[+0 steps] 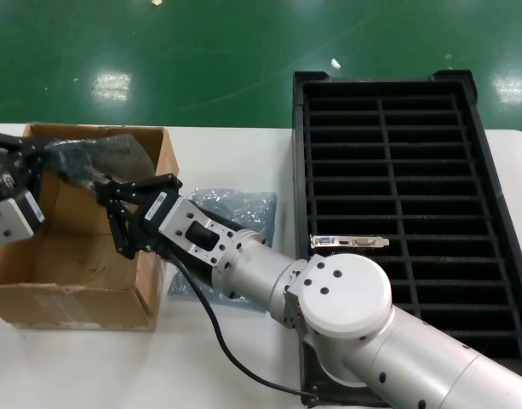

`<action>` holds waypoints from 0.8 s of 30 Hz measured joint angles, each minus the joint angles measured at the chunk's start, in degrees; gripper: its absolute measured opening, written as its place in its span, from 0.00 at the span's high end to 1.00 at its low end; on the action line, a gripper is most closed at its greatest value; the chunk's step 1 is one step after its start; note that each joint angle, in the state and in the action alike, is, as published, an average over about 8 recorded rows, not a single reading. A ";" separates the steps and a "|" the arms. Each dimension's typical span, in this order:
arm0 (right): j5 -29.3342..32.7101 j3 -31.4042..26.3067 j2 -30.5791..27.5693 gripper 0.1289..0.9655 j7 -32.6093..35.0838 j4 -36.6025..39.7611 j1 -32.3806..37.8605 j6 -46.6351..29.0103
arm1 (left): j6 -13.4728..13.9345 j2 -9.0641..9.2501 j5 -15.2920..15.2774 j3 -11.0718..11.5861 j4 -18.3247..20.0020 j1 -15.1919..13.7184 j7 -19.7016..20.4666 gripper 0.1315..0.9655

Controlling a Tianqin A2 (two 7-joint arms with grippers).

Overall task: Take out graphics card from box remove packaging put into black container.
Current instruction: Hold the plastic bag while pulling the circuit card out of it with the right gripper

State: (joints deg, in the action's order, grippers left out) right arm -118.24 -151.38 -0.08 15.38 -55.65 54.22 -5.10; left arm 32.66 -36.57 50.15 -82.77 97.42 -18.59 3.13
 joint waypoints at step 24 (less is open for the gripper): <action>-0.53 -1.56 0.07 0.95 1.07 1.59 1.38 -0.93 | -0.49 -2.48 2.86 0.45 5.46 5.56 -1.97 0.99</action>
State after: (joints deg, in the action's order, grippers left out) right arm -118.78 -152.95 0.00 16.45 -54.06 55.60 -6.03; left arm 32.17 -39.05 53.00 -82.32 102.89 -13.02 1.16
